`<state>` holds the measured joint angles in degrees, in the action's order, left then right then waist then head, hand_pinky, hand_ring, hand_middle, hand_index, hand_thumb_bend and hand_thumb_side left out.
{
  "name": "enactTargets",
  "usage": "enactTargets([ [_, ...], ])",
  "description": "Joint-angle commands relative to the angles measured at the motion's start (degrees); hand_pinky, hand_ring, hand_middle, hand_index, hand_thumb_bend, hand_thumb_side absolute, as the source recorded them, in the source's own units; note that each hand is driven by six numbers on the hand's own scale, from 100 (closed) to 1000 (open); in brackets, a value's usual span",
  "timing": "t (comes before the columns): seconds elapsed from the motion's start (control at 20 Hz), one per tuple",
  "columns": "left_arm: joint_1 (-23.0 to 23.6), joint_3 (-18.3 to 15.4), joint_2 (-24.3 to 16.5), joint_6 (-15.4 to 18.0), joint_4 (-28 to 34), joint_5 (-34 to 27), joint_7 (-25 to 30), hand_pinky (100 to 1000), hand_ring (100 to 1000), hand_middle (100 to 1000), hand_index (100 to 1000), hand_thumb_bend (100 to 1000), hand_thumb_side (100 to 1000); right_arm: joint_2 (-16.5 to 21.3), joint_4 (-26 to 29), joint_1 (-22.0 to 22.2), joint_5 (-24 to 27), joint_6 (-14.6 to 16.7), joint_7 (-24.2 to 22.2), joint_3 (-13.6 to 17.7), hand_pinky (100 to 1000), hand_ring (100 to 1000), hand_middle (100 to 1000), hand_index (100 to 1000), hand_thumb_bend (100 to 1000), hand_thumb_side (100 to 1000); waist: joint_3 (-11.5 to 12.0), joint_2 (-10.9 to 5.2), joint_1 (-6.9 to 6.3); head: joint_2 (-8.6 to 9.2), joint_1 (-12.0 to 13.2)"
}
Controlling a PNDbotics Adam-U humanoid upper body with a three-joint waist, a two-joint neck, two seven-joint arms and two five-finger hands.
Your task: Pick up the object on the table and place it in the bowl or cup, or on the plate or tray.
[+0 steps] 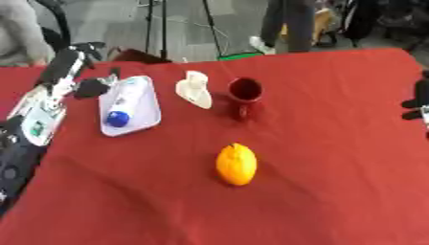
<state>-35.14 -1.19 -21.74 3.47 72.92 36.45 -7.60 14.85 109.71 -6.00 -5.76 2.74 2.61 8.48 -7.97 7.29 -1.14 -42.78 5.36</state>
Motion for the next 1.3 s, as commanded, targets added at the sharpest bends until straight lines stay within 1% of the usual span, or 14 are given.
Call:
enactTargets([
  [0.05, 2.67, -2.2, -2.78, -0.93, 13.38, -10.38, -2.8, 646, 577, 630, 903, 324, 538, 0.84, 0.73, -0.46, -0.04, 0.04, 0.24, 0.56, 519, 574, 803, 873, 498, 701, 0.1, -0.49, 0.03, 0.52, -0.27],
  [0.1, 3.44, -2.37, -2.96, -1.51, 15.32, -11.85, -2.86, 646, 577, 630, 903, 324, 538, 0.85, 0.74, -0.47, -0.05, 0.03, 0.26, 0.57, 519, 574, 803, 873, 498, 701, 0.11, -0.47, 0.02, 0.53, -0.28],
  [0.15, 5.23, -2.84, -2.88, -0.99, 18.01, -13.69, -3.16, 637, 569, 621, 907, 313, 579, 0.86, 0.75, -0.5, -0.06, 0.03, 0.29, 0.6, 519, 575, 803, 873, 499, 702, 0.33, -0.43, 0.02, 0.53, -0.38],
  [0.2, 7.45, -3.41, -2.87, -0.13, 20.88, -16.07, -3.3, 637, 569, 621, 907, 313, 579, 0.88, 0.75, -0.52, -0.08, 0.01, 0.32, 0.64, 519, 575, 803, 873, 499, 702, 0.49, -0.42, 0.02, 0.55, -0.44],
  [0.25, 9.32, -3.93, -2.82, 0.29, 23.0, -18.17, -3.21, 636, 567, 619, 909, 306, 604, 0.91, 0.77, -0.57, -0.08, 0.02, 0.34, 0.66, 519, 575, 803, 873, 499, 702, 0.62, -0.39, 0.02, 0.62, -0.53],
  [0.3, 11.01, -4.42, -2.7, 0.51, 24.82, -20.12, -3.05, 636, 567, 619, 909, 306, 604, 0.95, 0.81, -0.63, -0.07, 0.04, 0.35, 0.65, 519, 575, 803, 873, 499, 702, 0.71, -0.37, 0.01, 0.67, -0.61],
  [0.4, 13.41, -5.14, -2.32, 0.72, 27.67, -23.05, -2.69, 635, 566, 618, 910, 311, 610, 0.97, 0.84, -0.72, -0.05, 0.05, 0.33, 0.63, 519, 575, 803, 873, 498, 702, 0.79, -0.33, 0.03, 0.68, -0.69],
  [0.5, 14.85, -5.5, -2.01, 0.87, 29.56, -24.98, -2.35, 632, 562, 615, 909, 318, 609, 0.9, 0.84, -0.7, -0.05, 0.03, 0.37, 0.68, 519, 575, 803, 873, 499, 702, 0.86, -0.32, 0.05, 0.71, -0.76],
  [0.65, 16.74, -4.98, -1.64, 1.9, 30.94, -30.33, -1.05, 627, 553, 606, 909, 324, 652, 1.04, 0.9, -0.84, 0.03, 0.06, 0.34, 0.63, 520, 575, 803, 873, 499, 701, 0.95, -0.37, 0.03, 0.82, -0.41],
  [0.85, 18.42, -4.9, -0.78, 2.89, 31.31, -36.81, 0.46, 628, 555, 608, 912, 328, 674, 1.04, 0.87, -0.88, 0.08, 0.02, 0.37, 0.67, 520, 576, 803, 873, 499, 701, 1.0, -0.35, -0.03, 0.86, -0.31],
  [1.0, 19.29, -5.16, -0.08, 3.22, 32.09, -38.38, 1.23, 629, 557, 610, 912, 332, 671, 1.07, 0.96, -0.94, 0.07, 0.05, 0.45, 0.75, 520, 575, 803, 873, 500, 701, 0.98, -0.29, -0.1, 0.8, -0.31],
  [1.3, 19.76, -5.46, 0.81, 3.3, 33.44, -38.85, 1.5, 630, 561, 612, 913, 340, 661, 1.03, 0.97, -0.97, 0.01, -0.02, 0.48, 0.77, 520, 576, 804, 873, 498, 700, 1.01, -0.26, -0.25, 0.65, -0.34],
])
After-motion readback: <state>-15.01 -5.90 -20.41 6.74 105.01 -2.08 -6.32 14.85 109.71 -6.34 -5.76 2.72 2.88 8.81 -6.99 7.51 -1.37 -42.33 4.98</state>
